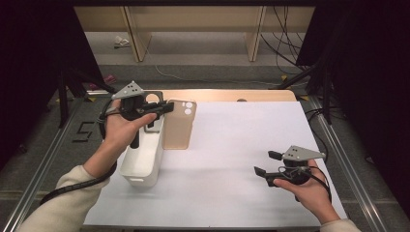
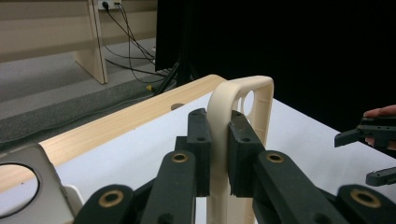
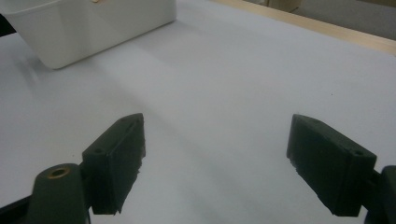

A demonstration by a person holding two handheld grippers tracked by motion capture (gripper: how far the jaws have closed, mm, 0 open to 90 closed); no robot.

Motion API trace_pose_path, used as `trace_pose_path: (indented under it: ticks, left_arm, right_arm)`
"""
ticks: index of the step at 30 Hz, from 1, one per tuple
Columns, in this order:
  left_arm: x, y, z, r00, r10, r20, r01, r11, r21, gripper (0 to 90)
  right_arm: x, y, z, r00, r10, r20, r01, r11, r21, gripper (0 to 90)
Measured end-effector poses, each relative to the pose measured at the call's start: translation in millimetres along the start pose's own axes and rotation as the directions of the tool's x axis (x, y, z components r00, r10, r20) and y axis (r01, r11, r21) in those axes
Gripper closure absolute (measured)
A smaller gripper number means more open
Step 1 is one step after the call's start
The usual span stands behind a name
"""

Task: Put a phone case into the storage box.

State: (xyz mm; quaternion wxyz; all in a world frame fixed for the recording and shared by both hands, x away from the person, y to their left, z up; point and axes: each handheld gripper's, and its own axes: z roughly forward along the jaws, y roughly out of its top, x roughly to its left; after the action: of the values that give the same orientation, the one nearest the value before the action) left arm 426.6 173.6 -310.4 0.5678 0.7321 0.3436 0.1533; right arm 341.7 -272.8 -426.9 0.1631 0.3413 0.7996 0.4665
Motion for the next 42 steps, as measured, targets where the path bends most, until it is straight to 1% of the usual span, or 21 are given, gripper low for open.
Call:
trace_pose_path:
  ticks: [4,16,25,29,31,38,42]
  left_arm:
    - [6.6,1.5,-6.2,0.9999,0.01,0.002,-0.01,0.9998,-0.018,81.2]
    - [29.7,2.7,-22.9,0.9998,0.01,-0.017,-0.011,0.9982,-0.058,81.2]
    - [41.9,1.6,-30.9,0.9991,0.007,-0.043,-0.01,0.9976,-0.068,81.2]
    - [47.4,1.7,-34.3,0.9988,-0.005,-0.048,0.002,0.9971,-0.077,81.2]
    - [50.4,1.9,-35.9,0.9988,-0.003,-0.049,-0.001,0.997,-0.077,81.2]
    - [60.8,3.3,-42.3,0.9975,-0.006,-0.071,-0.001,0.9959,-0.091,81.1]
    - [66.0,3.3,-44.3,0.9966,-0.006,-0.082,-0.001,0.9963,-0.086,81.1]
  right_arm:
    - [0.1,-0.2,-0.2,1.0,0.005,0.0,-0.005,1.0,-0.002,20.2]
    - [-0.5,-0.8,-3.0,0.9998,0.022,-0.001,-0.022,1.0,-0.014,20.2]
    - [-0.6,-1.1,-3.6,0.9996,0.028,0.0,-0.028,0.999,-0.018,20.1]
    - [-0.7,-1.3,-4.4,0.9996,0.029,0.0,-0.029,0.999,-0.019,20.1]
    - [-0.6,-1.4,-4.7,0.9995,0.031,0.001,-0.031,0.999,-0.02,20.1]
    - [-0.4,-1.4,-5.2,0.9995,0.032,0.002,-0.032,0.999,-0.024,20.1]
    - [-0.3,-1.7,-4.9,0.9994,0.035,-0.003,-0.035,0.999,-0.021,20.1]
